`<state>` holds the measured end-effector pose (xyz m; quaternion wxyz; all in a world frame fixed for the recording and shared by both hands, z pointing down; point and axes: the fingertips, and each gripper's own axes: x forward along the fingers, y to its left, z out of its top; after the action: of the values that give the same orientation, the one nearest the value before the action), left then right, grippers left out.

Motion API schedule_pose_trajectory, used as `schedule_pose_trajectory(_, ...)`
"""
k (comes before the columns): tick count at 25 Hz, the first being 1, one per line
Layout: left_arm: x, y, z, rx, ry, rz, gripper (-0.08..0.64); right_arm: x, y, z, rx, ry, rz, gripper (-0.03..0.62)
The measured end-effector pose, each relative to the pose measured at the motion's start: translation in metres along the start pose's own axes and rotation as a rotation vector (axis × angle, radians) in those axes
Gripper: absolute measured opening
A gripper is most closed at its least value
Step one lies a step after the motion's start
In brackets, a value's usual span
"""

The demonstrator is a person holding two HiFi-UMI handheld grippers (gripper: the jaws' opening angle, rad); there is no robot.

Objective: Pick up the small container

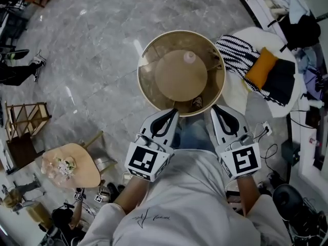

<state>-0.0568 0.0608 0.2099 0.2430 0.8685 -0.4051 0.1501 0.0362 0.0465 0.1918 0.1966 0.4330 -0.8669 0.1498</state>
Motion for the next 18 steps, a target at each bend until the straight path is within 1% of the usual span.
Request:
schedule_pose_trajectory(8,0.017,0.007,-0.006,-0.044,0.028,0.04,0.005,0.017,-0.01,-0.012,-0.005,0.03,0.062,0.017)
schedule_pose_trajectory(18,0.04,0.01,-0.015,-0.085,0.062,0.048,0.005,0.038,-0.022,-0.025,0.02,0.051,0.11,0.017)
